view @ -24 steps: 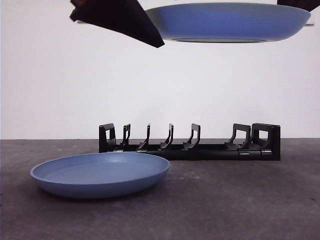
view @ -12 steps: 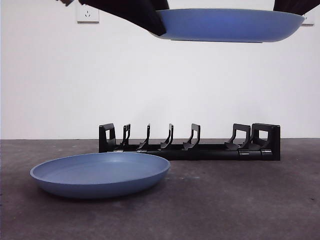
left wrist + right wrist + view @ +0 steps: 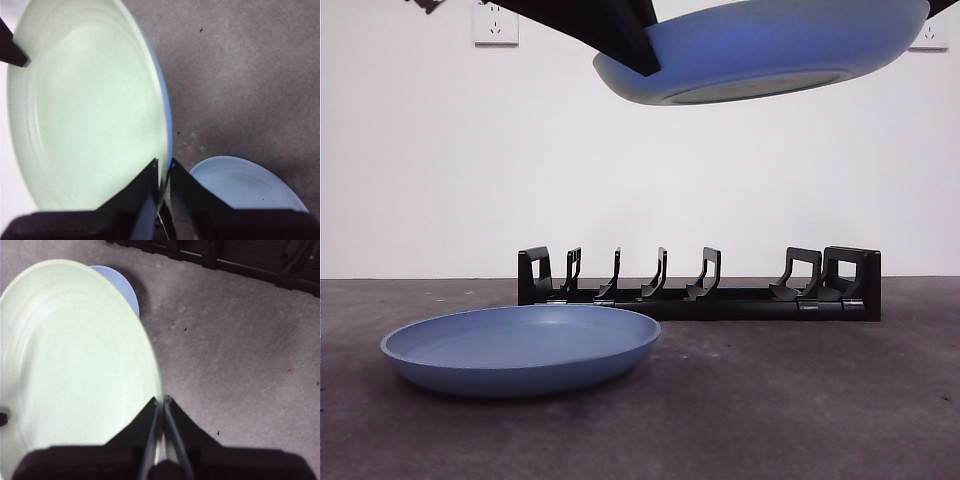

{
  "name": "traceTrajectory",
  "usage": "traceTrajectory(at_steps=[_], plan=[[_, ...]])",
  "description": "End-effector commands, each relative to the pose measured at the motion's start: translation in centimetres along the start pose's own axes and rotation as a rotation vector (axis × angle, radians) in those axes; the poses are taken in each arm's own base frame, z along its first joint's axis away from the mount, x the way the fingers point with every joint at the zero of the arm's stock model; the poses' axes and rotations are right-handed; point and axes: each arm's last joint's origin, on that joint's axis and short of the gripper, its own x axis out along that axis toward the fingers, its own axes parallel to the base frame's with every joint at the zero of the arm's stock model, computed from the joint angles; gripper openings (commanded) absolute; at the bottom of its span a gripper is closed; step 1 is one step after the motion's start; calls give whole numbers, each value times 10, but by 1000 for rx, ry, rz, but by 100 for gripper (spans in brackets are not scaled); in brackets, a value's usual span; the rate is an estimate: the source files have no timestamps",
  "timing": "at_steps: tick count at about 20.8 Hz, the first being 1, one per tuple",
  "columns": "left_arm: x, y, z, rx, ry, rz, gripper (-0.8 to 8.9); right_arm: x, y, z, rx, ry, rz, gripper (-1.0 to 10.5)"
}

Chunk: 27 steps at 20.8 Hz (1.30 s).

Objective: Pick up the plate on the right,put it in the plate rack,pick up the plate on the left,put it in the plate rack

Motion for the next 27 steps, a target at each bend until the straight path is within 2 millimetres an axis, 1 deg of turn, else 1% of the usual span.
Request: traceTrajectory(at_steps=[1,4,5,8,10,12,14,16,17,19,21,23,24,25,27], plan=[[-1,1,0,-52,8,14,-8,-1,0,1,5,-6,3,6],[-1,0,1,-74,5,11,-8,-1,0,2,-1,-21,7,16],[-1,0,1,-73,6,9,-8,-1,0,2,-3,-25,10,52],[-1,-2,1,-81,12,-6,-8,-1,1,4,-11,-47,32,262],[-1,-2,1,-86,14,-11,-8,-1,2,6,-18,-66,65,359],[-1,-2,1,-97,15,-13,-8,-4,3,8,-26,-84,88,383],[-1,-3,1,-116,7,-17,-8,-10,6,10,-39,-109,88,383],[-1,-3,1,-136,-18,-33,-8,-21,10,13,-59,-154,82,383],[-1,-3,2,-151,-37,-45,-8,-31,14,15,-78,-196,77,383],[0,-3,2,-210,-74,-71,-8,-61,26,17,-114,-315,44,382],[5,-1,-3,-308,-106,-92,-8,-92,38,12,-141,-434,-21,379],[12,8,-11,-469,-165,-73,-8,-118,49,0,-156,-519,-78,379],[15,16,-17,-568,-212,-48,-8,-127,53,-7,-164,-545,-88,379],[18,25,-24,-675,-261,-12,-8,-134,57,-15,-170,-559,-89,379],[22,42,-40,-881,-369,64,-8,-142,61,-29,-169,-550,-88,378]])
